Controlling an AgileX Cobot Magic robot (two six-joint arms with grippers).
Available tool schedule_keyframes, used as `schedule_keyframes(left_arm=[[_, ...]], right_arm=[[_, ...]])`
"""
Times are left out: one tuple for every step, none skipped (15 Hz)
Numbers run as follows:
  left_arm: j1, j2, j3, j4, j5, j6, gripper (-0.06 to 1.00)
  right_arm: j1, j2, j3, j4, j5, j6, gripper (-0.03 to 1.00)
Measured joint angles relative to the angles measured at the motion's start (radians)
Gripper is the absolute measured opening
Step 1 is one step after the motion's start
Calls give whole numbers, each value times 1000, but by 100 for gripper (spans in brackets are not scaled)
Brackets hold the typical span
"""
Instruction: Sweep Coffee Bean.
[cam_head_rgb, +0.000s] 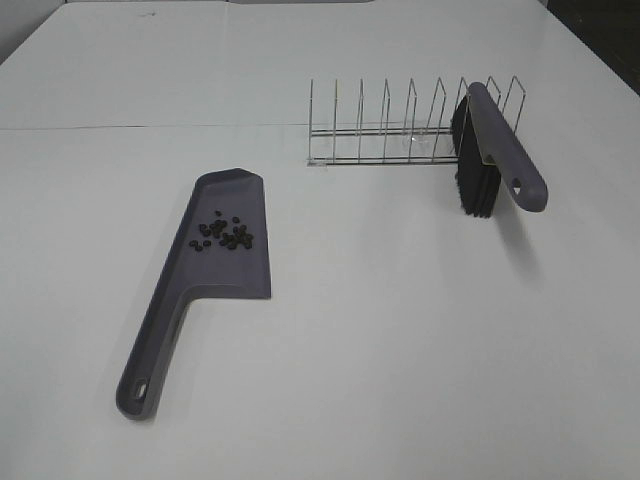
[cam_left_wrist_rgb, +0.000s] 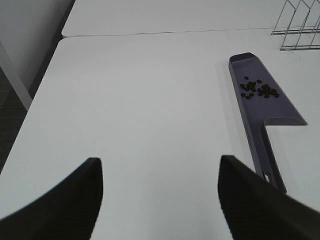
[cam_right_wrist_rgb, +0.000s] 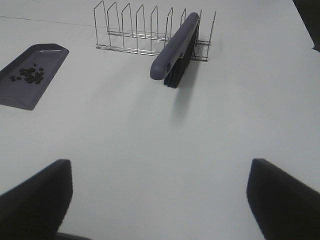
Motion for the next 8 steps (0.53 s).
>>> schedule_keyframes(left_arm=[[0, 0, 0, 0, 0, 0, 60], [0, 0, 0, 0, 0, 0, 60], [0, 0, 0, 0, 0, 0, 60], [0, 0, 0, 0, 0, 0, 60], [0, 0, 0, 0, 0, 0, 60], [0, 0, 0, 0, 0, 0, 60], [0, 0, 0, 0, 0, 0, 60], [0, 0, 0, 0, 0, 0, 60]], right_arm=[[0, 0, 0, 0, 0, 0, 81], [0, 0, 0, 0, 0, 0, 81], [-4, 0, 0, 0, 0, 0, 81], [-8, 0, 0, 0, 0, 0, 81], [-24, 0, 0, 0, 0, 0, 81], [-37, 0, 0, 1, 0, 0, 81], [-42, 0, 0, 2, 0, 0, 81], [-42, 0, 0, 3, 0, 0, 81]])
